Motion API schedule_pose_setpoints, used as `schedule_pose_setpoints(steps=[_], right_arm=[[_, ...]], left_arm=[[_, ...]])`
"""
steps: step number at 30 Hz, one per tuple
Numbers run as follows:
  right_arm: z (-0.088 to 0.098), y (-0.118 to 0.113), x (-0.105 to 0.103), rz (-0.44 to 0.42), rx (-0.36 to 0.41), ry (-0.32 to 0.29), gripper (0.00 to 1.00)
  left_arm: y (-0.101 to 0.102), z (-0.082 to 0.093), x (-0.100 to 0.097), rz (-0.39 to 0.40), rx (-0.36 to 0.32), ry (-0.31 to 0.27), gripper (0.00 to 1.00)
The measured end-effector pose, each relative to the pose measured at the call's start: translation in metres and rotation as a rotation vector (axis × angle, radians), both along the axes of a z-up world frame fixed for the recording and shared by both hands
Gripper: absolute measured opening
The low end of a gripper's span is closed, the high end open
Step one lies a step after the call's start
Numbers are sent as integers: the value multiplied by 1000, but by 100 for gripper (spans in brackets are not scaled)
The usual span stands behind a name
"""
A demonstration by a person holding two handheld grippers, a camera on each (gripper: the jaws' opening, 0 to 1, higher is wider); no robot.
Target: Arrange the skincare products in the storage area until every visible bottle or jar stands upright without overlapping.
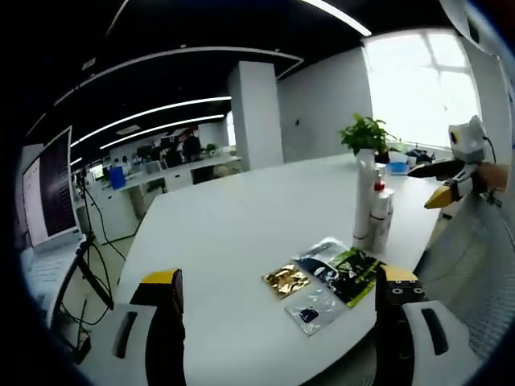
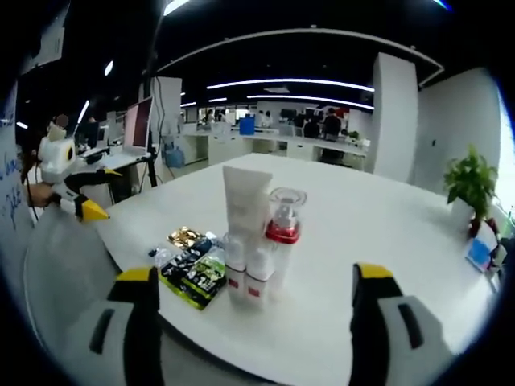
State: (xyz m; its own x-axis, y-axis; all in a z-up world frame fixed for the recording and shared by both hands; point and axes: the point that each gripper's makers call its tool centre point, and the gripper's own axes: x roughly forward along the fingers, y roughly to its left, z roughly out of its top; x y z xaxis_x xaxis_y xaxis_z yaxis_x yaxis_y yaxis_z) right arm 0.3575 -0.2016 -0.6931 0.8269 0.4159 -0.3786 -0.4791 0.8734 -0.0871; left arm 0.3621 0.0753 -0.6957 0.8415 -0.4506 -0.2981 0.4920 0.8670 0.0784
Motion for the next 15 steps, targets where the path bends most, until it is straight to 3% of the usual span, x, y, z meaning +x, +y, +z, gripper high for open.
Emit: schedule_pose_setpoints(steps=[15], right_arm=[[2, 0, 0, 2, -6, -21, 100]], left_arm=[[2, 2, 2, 26, -5, -3, 97]])
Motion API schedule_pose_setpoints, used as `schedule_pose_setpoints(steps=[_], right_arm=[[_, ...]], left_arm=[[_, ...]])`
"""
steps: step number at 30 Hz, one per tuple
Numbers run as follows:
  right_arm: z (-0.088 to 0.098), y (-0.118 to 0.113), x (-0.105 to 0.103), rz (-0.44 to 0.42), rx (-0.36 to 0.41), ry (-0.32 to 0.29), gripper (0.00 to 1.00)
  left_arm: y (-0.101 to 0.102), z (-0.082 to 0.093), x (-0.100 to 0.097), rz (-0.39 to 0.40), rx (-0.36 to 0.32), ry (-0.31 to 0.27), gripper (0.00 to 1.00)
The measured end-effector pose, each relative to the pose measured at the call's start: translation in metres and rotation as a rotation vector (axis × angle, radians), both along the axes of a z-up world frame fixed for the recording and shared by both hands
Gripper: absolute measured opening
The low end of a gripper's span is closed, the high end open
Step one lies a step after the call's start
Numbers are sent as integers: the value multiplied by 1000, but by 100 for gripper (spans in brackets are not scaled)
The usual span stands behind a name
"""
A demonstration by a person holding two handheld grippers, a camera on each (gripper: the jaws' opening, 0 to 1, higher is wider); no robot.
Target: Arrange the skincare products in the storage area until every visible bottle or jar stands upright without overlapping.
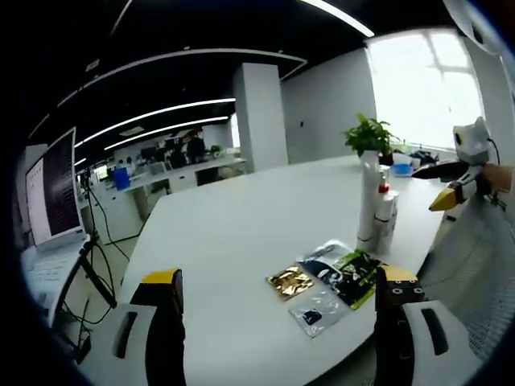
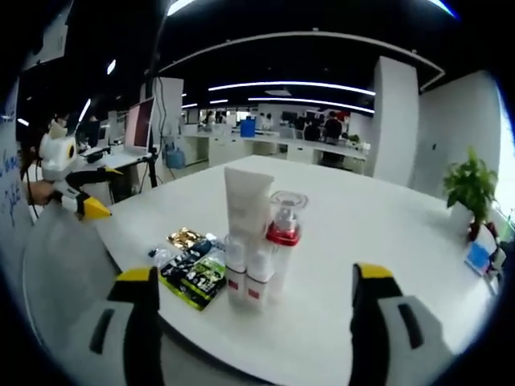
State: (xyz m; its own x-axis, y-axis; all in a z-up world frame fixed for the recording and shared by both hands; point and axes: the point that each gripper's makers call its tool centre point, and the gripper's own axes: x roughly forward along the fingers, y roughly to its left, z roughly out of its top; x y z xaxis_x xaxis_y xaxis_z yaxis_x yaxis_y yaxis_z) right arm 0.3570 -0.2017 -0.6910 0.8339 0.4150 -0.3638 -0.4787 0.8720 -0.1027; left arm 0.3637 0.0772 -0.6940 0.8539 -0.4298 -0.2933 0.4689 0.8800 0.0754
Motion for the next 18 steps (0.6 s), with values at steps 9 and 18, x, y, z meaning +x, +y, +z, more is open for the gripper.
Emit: schedule_pose_setpoints(steps=[9, 18], right_arm=[[1, 0, 0, 7, 46, 8, 100], [-2, 2, 0, 11, 58, 28, 100]], left_arm=[[3, 2, 1, 17, 4, -15, 97], [6, 3, 2, 26, 35, -36, 97]])
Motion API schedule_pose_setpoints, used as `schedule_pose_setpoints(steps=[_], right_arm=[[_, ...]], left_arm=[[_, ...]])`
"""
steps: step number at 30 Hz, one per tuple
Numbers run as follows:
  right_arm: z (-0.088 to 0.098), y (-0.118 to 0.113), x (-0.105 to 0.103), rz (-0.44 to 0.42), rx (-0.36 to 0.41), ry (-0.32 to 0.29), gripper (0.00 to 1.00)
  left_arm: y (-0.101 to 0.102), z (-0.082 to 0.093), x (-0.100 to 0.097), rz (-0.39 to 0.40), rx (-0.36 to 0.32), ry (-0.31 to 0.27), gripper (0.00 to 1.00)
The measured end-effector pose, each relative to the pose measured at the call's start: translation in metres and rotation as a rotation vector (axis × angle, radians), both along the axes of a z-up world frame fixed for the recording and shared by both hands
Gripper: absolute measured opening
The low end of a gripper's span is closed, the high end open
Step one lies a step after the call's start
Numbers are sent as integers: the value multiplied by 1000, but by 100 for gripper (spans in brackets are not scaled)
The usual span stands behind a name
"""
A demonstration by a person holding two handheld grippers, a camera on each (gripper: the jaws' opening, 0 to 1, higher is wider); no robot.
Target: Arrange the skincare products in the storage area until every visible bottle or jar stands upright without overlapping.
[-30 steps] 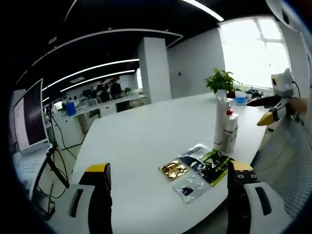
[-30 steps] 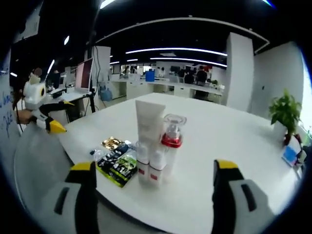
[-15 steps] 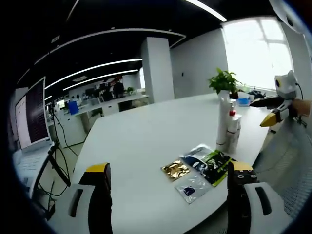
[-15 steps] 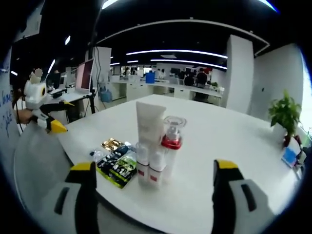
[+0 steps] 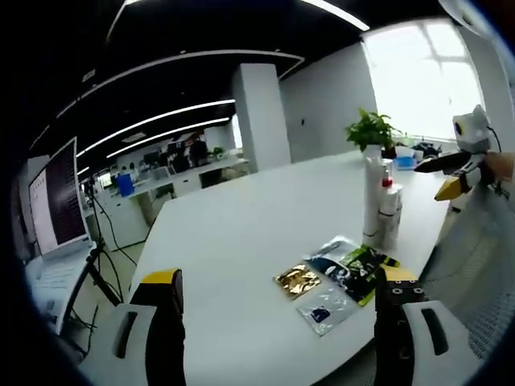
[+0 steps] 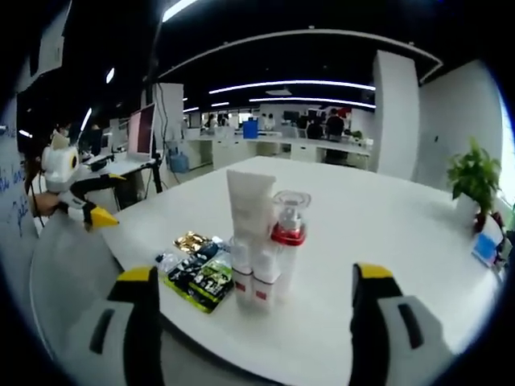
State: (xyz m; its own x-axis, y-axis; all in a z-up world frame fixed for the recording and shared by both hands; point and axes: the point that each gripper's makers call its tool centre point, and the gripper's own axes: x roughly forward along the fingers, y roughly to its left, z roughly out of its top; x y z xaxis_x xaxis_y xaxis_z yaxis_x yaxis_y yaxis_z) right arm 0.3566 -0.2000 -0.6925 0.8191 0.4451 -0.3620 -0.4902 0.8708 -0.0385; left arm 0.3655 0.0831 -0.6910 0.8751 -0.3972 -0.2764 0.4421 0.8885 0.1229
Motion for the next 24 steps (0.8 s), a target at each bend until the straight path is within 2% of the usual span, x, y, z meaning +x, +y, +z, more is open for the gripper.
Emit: schedule_pose_setpoints(steps=[7, 24], right_arm=[[-1, 0, 0, -9, 14, 14, 100], [-2, 1, 0, -3, -22, 17, 100]], left_arm=[[2, 1, 1, 9, -11, -6, 97], [2, -1, 2, 15, -15, 6, 97]])
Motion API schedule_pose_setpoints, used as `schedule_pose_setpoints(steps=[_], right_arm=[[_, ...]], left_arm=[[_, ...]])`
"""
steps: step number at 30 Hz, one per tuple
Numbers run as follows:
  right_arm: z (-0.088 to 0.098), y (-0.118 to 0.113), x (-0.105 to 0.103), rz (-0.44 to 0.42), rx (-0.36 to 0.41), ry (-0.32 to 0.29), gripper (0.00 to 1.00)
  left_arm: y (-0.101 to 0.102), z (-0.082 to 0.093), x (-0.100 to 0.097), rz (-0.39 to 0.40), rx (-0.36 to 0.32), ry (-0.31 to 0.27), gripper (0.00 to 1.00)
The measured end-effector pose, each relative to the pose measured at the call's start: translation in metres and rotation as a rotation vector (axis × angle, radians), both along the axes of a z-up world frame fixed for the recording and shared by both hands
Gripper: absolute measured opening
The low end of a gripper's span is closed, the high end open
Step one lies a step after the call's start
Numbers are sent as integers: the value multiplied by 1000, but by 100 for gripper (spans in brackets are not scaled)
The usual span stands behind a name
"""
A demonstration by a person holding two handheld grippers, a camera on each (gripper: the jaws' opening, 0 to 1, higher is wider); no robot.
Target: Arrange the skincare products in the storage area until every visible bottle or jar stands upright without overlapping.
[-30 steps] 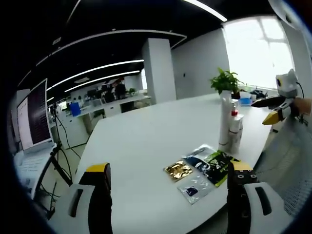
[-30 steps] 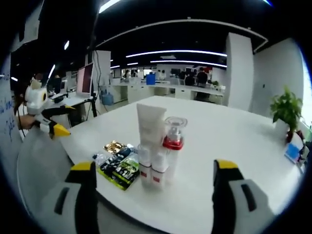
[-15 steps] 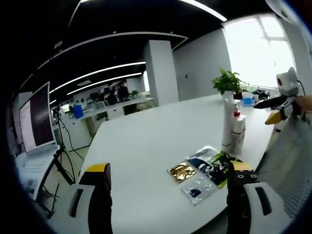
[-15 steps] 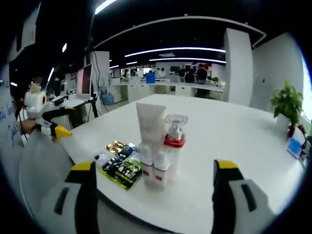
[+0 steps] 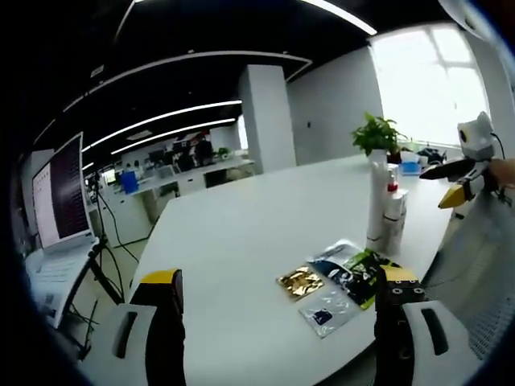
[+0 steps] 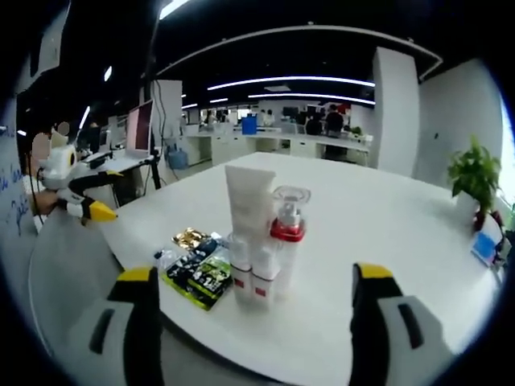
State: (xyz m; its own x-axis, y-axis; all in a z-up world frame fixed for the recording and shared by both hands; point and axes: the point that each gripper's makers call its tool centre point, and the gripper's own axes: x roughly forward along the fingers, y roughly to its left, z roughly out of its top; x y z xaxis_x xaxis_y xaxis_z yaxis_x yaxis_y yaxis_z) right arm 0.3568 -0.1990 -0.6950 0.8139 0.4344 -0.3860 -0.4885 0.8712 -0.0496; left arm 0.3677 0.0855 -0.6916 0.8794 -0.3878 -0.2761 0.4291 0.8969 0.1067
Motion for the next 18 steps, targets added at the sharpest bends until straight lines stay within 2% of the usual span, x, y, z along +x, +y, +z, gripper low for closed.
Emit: schedule_pose_setpoints(steps=[6, 18], right_arm=[[0, 1, -1, 12, -31, -15, 100], [-2, 2, -1, 19, -26, -2, 100]], left_arm=[[0, -1, 0, -3, 5, 1, 97], [2, -1, 0, 6, 6, -3, 97]])
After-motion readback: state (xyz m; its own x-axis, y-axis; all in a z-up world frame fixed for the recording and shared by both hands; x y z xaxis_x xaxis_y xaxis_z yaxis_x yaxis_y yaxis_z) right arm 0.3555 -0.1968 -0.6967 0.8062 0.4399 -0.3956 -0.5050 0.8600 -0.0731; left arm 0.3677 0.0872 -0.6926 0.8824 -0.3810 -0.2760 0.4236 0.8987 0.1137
